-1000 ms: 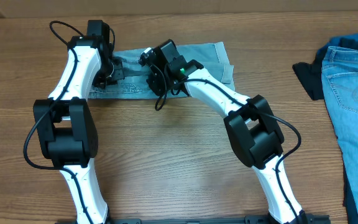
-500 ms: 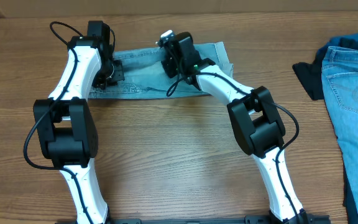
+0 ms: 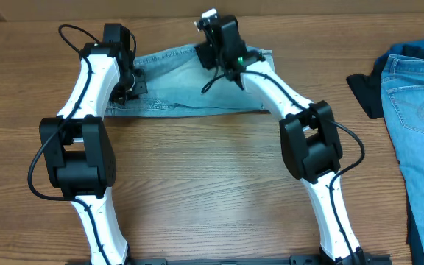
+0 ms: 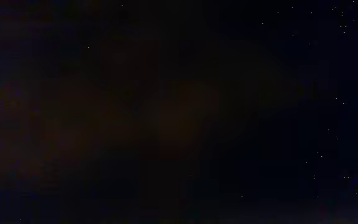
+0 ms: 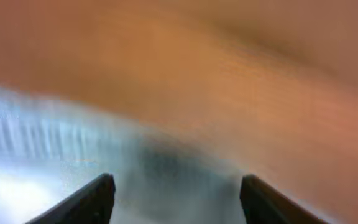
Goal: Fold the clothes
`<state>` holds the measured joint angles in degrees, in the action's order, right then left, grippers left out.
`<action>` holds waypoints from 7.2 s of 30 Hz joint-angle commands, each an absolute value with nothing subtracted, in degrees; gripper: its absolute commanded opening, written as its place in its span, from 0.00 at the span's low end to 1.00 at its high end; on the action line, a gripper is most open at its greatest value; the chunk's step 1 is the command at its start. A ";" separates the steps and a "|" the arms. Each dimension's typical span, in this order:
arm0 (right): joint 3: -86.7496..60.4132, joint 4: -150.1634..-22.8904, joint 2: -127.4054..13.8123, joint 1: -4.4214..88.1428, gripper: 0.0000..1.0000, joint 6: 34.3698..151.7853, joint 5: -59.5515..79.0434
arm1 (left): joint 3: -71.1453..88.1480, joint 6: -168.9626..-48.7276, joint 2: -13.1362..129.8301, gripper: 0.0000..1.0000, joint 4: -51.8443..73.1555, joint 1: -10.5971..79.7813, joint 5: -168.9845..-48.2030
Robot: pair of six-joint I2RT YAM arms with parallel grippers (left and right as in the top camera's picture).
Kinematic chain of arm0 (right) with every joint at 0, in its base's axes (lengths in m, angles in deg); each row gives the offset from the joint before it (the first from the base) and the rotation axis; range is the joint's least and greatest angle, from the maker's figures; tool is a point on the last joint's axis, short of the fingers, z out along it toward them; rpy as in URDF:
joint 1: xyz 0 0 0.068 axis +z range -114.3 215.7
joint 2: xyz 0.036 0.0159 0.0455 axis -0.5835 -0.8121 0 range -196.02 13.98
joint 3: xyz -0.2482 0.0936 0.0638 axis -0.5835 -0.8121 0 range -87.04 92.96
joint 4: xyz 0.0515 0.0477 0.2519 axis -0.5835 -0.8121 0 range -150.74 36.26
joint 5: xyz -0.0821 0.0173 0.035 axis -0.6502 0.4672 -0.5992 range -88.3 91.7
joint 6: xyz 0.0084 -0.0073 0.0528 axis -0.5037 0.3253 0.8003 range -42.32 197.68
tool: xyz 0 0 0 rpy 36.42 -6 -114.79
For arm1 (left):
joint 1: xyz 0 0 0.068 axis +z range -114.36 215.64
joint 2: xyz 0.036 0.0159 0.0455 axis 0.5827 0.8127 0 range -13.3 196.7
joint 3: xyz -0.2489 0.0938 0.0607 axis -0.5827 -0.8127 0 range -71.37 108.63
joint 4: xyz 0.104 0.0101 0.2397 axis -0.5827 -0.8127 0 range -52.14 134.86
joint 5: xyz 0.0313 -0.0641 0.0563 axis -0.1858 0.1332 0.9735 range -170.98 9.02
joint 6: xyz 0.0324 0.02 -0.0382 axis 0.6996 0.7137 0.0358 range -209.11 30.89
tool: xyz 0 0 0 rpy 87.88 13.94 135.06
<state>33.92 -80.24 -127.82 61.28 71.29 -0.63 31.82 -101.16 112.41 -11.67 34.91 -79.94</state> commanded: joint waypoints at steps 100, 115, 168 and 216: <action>23.45 -104.72 -120.13 40.60 0.04 86.91 26.48 | 45.81 -97.82 123.56 0.17 -8.31 37.20 -78.47; 25.79 -85.51 -121.72 56.76 0.04 83.66 12.82 | 46.97 -97.88 120.54 0.20 -3.39 28.85 -79.07; 37.42 -115.15 -121.59 42.48 0.25 86.50 11.26 | 61.18 -97.32 118.36 0.47 -11.37 35.35 -80.03; 8.22 -108.18 -118.90 46.35 0.43 77.19 17.73 | 50.53 -103.96 120.45 0.79 -19.02 39.37 -79.55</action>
<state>11.39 -107.19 -115.08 44.73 76.62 12.75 50.84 -103.61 119.91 -19.17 39.17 -79.70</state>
